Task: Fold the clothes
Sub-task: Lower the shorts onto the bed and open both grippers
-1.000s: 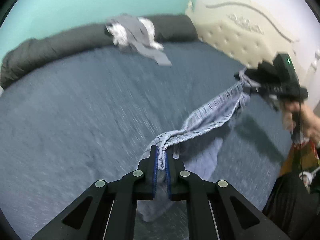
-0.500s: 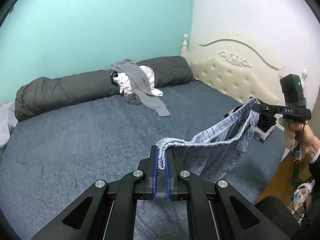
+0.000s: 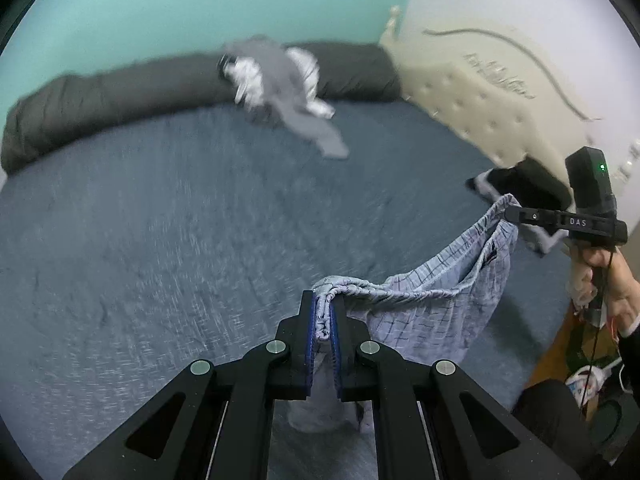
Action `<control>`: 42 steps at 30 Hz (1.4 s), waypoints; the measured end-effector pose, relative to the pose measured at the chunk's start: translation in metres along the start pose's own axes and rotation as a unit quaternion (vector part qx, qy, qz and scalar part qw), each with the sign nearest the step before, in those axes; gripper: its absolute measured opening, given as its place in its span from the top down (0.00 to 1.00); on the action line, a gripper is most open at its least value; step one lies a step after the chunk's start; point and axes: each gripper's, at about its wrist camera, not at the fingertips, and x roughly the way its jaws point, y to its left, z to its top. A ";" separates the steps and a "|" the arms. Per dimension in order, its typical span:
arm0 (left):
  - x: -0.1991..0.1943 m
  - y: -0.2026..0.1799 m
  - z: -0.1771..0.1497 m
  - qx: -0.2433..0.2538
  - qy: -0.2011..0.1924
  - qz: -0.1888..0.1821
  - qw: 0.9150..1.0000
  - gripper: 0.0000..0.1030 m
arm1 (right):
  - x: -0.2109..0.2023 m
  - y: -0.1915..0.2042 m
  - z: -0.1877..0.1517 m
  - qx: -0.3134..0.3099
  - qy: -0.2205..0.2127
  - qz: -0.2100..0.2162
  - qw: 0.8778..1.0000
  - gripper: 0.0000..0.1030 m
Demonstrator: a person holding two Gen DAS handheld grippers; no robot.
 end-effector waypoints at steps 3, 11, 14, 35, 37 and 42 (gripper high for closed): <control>0.038 0.031 0.002 -0.027 0.014 0.004 1.000 0.93 | 0.044 -0.021 0.005 0.022 0.007 -0.004 1.000 0.95; 0.105 0.084 0.023 -0.056 0.029 0.028 0.998 0.93 | 0.131 -0.053 0.027 0.050 0.010 -0.011 0.999 0.95; 0.122 0.097 0.034 -0.062 0.031 0.037 0.997 0.93 | 0.145 -0.056 0.040 0.054 0.004 -0.013 0.998 0.95; 0.150 0.129 0.009 -0.123 0.033 0.038 0.991 0.61 | 0.160 -0.093 0.023 0.133 -0.036 -0.030 0.990 0.51; 0.156 0.119 0.004 -0.116 0.033 0.038 0.992 0.61 | 0.149 -0.093 0.009 0.150 -0.053 -0.015 0.987 0.51; 0.177 0.102 0.003 -0.106 0.035 0.050 0.992 0.61 | 0.131 -0.083 -0.030 0.178 -0.076 -0.002 0.981 0.50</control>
